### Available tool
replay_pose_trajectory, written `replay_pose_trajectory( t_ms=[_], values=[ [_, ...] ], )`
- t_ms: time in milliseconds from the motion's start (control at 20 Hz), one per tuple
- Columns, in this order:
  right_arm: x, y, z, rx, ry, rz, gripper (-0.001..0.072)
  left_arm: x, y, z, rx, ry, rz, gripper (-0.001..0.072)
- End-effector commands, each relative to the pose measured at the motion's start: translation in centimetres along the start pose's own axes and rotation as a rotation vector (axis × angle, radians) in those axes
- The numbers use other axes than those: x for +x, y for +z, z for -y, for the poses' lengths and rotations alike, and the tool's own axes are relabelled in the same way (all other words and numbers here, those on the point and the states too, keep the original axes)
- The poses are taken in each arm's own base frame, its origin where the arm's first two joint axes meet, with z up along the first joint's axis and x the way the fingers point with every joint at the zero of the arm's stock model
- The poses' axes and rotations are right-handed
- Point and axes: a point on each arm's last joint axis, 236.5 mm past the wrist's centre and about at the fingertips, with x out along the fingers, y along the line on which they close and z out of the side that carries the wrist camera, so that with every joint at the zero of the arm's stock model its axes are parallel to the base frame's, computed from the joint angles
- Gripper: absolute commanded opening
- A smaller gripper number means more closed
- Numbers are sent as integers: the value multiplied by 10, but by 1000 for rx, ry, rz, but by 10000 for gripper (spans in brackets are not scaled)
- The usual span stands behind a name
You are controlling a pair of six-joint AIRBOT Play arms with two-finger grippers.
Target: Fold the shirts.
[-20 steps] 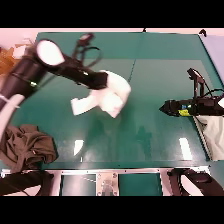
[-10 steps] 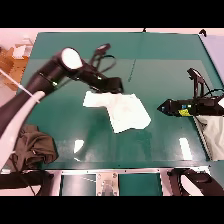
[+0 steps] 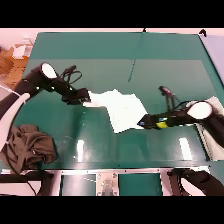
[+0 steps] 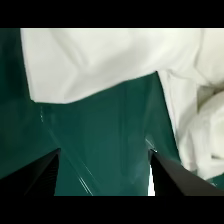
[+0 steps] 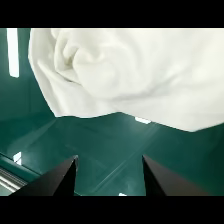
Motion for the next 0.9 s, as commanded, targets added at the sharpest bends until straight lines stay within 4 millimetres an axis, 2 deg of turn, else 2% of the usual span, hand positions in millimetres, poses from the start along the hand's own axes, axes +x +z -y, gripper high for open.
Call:
replay_pose_trajectory(
  t_ms=[0,150,300,400,450,500,550,700,750,850],
  values=[
    [52,-10,-25,-15,38,-74,499,38,15,-21,-68,-38,52,607],
    [87,-12,-30,-43,14,-171,498,63,27,-24,-116,-82,77,612],
    [106,5,-33,-35,6,-193,498,65,49,-32,-117,-62,149,609],
    [112,13,-33,-32,4,-195,484,62,64,-35,-116,-57,192,304],
    [115,15,-33,-30,2,-200,386,61,67,-35,-117,-57,202,164],
    [118,14,-31,-28,-3,-206,232,60,68,-34,-116,-58,205,20],
    [119,14,-27,-40,-12,-210,13,59,69,-32,-111,-60,205,19],
    [106,19,-3,-94,-91,-203,16,43,82,-24,-76,-69,219,18],
    [94,23,10,-90,-129,-200,16,33,86,-25,-64,-61,212,18],
    [57,38,52,-51,-241,-160,15,12,88,-40,-63,-13,179,18]
  ],
)
